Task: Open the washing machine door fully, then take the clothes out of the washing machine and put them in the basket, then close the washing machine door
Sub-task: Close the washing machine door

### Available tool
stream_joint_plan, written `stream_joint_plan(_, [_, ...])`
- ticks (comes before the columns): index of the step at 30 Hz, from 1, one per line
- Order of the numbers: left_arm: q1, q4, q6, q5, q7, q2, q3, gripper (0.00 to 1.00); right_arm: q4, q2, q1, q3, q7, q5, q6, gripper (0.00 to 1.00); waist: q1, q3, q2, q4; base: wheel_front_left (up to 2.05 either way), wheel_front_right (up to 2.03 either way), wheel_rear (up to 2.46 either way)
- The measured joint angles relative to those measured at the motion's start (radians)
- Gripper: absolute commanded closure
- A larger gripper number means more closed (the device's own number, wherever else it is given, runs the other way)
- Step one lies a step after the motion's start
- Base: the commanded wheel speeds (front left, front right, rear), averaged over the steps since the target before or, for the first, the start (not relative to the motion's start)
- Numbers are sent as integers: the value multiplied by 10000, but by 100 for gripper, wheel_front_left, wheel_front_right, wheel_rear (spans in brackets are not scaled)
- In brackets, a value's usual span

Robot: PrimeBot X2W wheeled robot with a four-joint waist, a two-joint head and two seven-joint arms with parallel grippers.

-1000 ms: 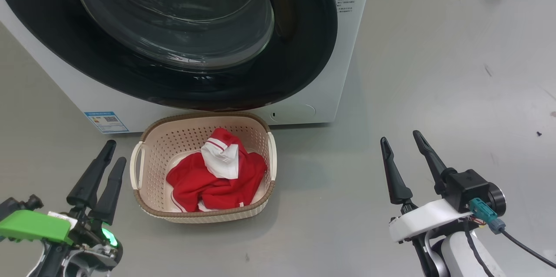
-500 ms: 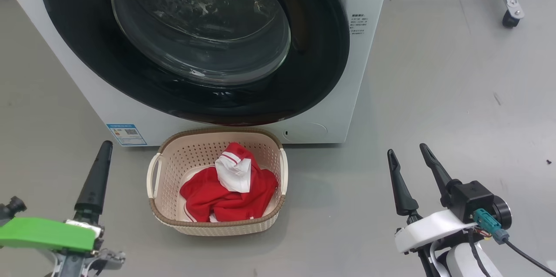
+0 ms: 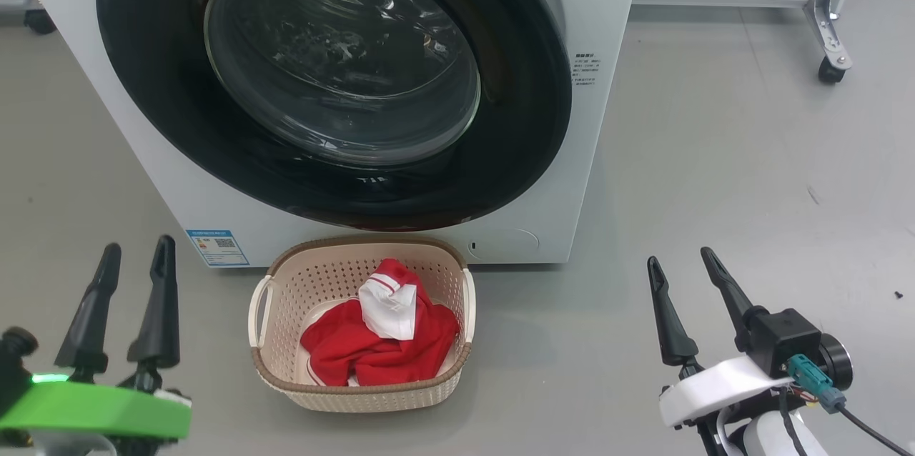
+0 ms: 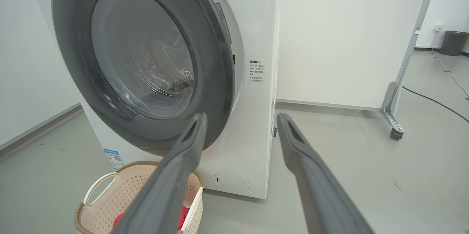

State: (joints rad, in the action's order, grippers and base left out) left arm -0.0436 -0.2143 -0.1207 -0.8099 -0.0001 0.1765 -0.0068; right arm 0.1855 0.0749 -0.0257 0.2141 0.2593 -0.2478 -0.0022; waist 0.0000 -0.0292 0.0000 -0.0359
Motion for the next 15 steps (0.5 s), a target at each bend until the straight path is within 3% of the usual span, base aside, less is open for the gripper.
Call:
stream_joint_plan(2, [-306,219,-2,1179,-407,176,-33,0,-27,0,109,-17,0,38,0,0,0,102,0,23,0,0,0])
stream_joint_plan(5, [-532,456,81,2038,-627,309,-280,0,-50,2,229,-52,0,38,0,0,0,181,0,42,0,0,0])
stream_joint_plan(15, [-1324,1066,1043,3751,-1072,290,-968,0,-104,-12,691,-144,0,38,-6,0,0,316,0,61,0,0,0])
